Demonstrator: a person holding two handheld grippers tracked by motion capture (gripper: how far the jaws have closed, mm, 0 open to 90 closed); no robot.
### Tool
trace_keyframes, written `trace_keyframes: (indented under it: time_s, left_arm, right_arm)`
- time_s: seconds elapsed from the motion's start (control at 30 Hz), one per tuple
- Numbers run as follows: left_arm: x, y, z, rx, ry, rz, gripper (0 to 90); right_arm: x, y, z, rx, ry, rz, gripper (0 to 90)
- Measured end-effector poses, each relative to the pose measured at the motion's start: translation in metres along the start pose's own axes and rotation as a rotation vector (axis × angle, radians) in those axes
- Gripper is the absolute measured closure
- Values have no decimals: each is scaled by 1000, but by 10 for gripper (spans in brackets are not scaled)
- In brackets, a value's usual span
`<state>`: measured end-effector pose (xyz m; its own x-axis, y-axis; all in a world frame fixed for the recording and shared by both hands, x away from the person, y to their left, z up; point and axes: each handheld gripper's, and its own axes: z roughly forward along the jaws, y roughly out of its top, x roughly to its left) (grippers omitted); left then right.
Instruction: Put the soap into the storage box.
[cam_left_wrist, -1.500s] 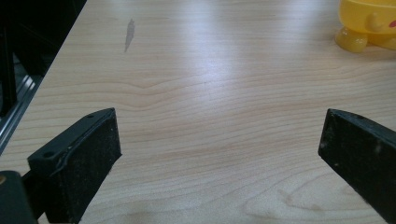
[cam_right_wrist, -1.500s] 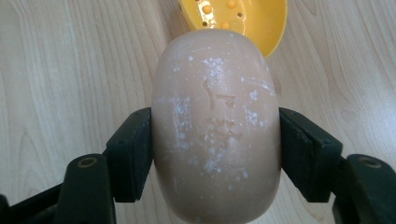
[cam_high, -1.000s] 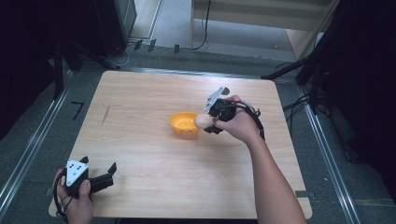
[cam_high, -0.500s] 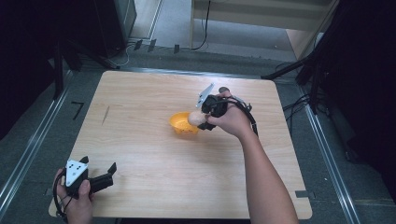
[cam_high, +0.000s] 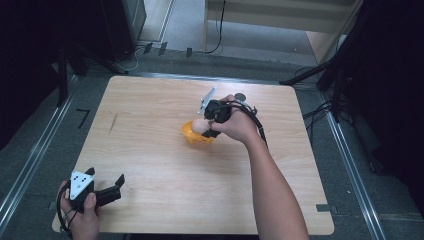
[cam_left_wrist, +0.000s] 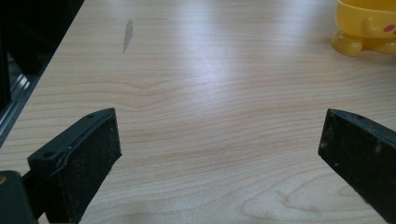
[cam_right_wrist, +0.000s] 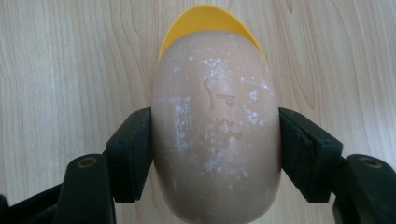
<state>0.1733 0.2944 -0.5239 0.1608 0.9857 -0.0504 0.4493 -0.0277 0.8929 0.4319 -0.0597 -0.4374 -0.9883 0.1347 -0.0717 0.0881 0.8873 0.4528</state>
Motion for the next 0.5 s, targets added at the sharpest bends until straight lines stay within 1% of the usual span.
trace_keyframes:
  time_s: [0.17,0.33,0.4,0.5]
  left_arm:
    - [0,0,0,-1,1,-4,0]
    - [0,0,0,0,1,-3,0]
    - [0,0,0,-1,1,-5,0]
    - [0,0,0,-4,1,-8,0]
  right_arm:
    - [-2,5,8,-6,9,0,333]
    - [-5,6,13,-2,14,3,333]
    - [-5,6,13,3,17,12,333]
    - [-6,6,14,-5,18,12,333]
